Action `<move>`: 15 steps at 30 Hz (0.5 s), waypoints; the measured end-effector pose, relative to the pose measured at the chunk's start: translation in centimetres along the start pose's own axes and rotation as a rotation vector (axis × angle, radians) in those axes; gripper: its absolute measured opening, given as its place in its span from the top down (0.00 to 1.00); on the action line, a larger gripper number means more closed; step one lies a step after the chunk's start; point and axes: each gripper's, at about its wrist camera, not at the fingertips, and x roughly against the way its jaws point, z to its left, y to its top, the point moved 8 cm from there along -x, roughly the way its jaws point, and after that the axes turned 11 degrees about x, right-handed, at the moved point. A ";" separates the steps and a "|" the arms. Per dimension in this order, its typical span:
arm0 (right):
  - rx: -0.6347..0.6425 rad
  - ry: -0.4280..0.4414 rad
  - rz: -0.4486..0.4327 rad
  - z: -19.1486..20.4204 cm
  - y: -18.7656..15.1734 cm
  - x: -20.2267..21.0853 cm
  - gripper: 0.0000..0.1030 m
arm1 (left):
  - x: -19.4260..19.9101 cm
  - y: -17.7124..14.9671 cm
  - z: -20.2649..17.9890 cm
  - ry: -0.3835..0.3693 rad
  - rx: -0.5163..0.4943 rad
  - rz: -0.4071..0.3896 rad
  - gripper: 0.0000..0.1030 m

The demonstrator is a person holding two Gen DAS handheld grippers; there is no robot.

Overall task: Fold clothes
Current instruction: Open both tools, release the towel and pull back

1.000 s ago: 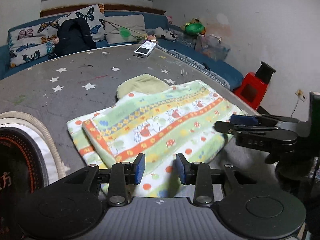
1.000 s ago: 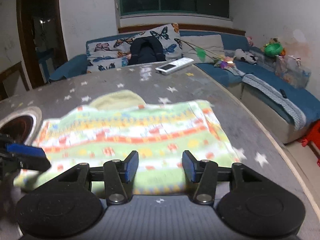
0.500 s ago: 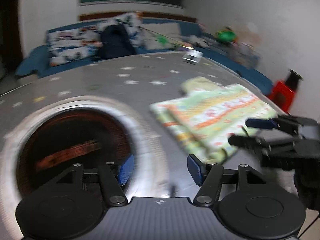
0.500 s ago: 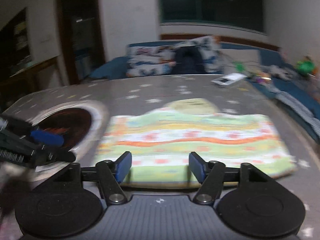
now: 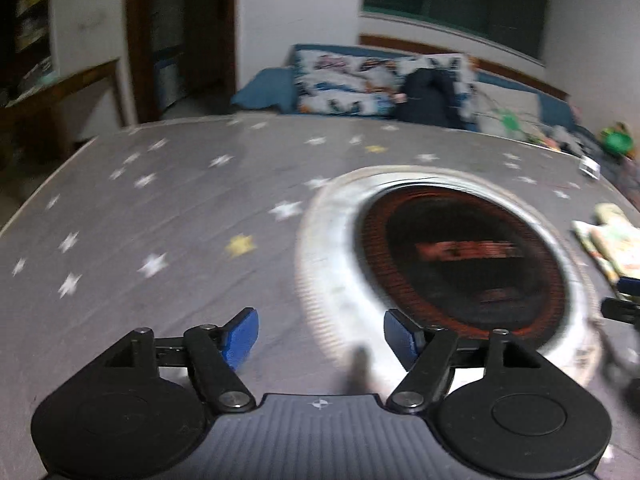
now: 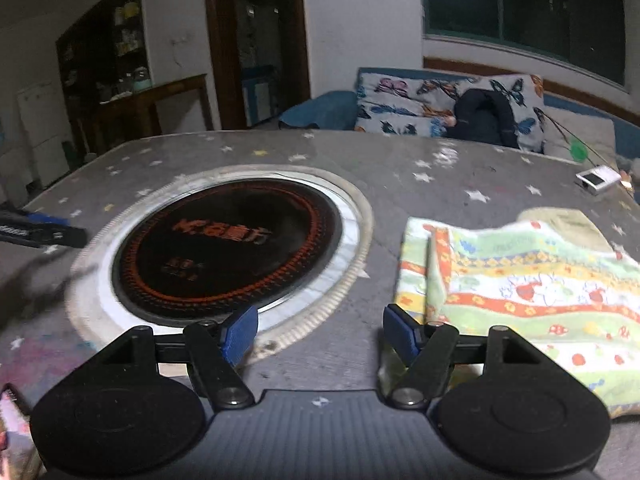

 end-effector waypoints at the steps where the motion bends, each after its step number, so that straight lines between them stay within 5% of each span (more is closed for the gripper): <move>1: -0.001 -0.005 0.001 -0.1 -0.1 -0.2 0.30 | -0.3 0.0 0.7 0.009 0.015 -0.004 0.27; 8: 0.017 -0.012 0.002 -0.2 -0.1 -1.4 0.18 | -1.5 0.9 2.9 0.057 0.052 -0.061 0.07; 15: 0.048 -0.008 0.023 0.0 0.3 -2.5 0.07 | -2.4 0.5 2.9 0.098 -0.005 -0.077 0.00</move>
